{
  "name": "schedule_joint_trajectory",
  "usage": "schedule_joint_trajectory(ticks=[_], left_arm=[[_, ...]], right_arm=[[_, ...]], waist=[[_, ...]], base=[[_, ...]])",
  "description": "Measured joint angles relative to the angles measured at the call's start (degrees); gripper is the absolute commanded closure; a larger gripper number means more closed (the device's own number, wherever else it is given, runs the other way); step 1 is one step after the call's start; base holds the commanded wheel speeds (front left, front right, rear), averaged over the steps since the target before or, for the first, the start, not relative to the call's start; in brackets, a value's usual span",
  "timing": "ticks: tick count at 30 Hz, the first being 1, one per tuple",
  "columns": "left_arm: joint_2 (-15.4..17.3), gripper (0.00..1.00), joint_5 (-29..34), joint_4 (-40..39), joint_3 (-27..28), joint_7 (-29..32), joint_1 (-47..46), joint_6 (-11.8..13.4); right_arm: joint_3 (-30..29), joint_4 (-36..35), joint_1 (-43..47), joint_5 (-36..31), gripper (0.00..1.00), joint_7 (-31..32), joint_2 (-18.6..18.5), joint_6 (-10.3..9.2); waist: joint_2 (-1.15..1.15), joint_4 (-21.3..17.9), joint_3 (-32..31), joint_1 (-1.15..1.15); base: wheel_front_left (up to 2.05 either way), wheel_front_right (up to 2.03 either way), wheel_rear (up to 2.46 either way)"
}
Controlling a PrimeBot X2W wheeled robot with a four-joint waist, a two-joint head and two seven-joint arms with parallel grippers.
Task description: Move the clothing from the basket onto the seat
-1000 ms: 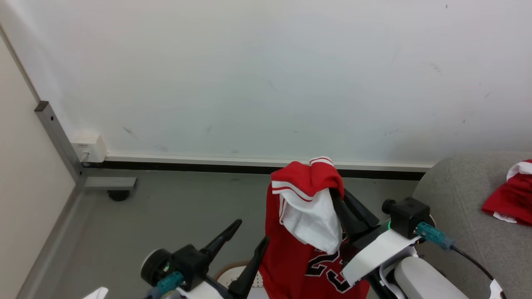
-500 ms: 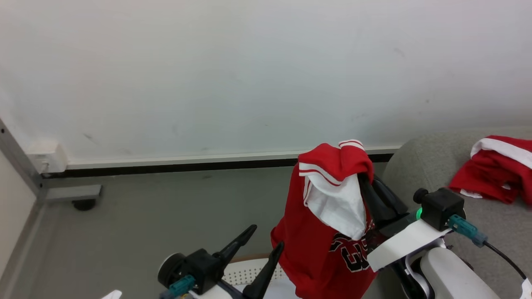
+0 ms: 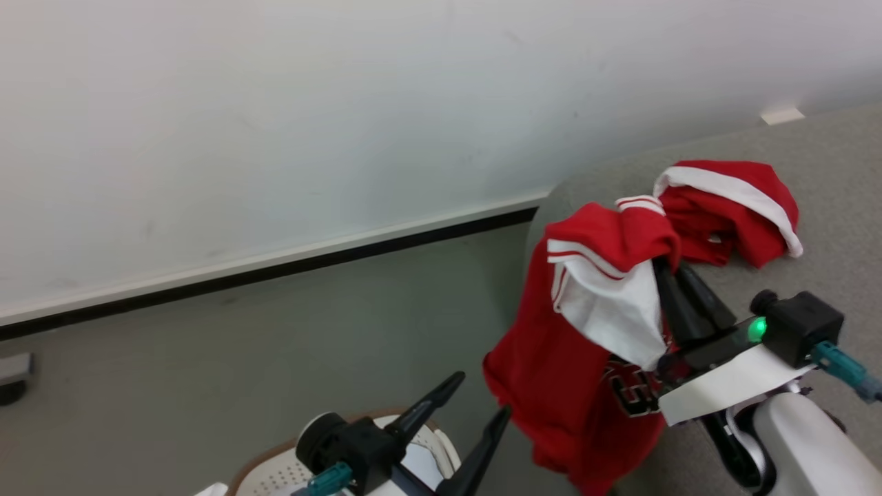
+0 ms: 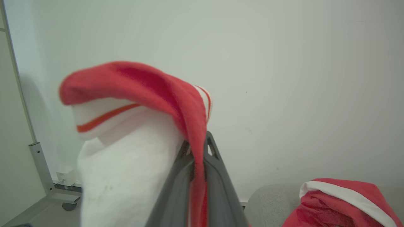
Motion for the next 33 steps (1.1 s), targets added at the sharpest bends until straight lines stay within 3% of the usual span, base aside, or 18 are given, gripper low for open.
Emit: schedule_joint_trajectory(ticks=[5, 9, 18, 20, 26, 33], left_arm=[[-0.25, 0.0, 1.23, -0.83, -0.62, 0.0, -0.28, -0.68], [2.11, 0.0, 1.55, -1.93, -0.93, 0.0, -2.05, -0.8], [9.14, 0.0, 0.93, -6.28, -2.22, 0.0, -9.5, -1.21], [9.91, 0.0, 0.8, -6.81, -2.38, 0.0, -10.37, -1.2], [14.1, 0.0, -1.63, -9.88, -0.7, 0.0, -14.15, -1.21], [15.8, 0.0, -2.4, -10.87, 0.75, 0.0, -14.55, -1.21]], right_arm=[[-5.1, -2.96, 0.22, -2.0, 1.0, 2.26, -0.48, 0.0], [-10.58, -5.27, -4.71, -5.19, 1.0, 4.97, 0.62, 0.0], [-32.07, -7.77, -27.52, -15.97, 1.0, 14.43, 2.07, 0.0], [-33.97, -7.75, -30.26, -17.31, 1.0, 15.69, 1.76, 0.0], [-47.09, -5.93, -45.82, -27.98, 1.0, 21.61, -2.58, 0.0], [-57.89, -3.15, -43.74, -35.43, 1.0, 21.42, -0.85, 0.0]], waist=[[0.0, -1.53, 3.14, 0.0], [0.0, -1.52, 7.24, 0.0], [0.0, 1.14, 19.29, 0.01], [0.0, 1.57, 20.7, 0.01], [0.0, 4.78, 30.28, 0.02], [0.0, 7.1, 36.91, 0.01]], base=[[0.0, 0.0, 0.0], [0.0, 0.0, 0.0], [0.0, 0.0, 0.0], [0.0, 0.0, 0.0], [0.0, 0.0, 0.0], [0.0, 0.0, 0.0]])
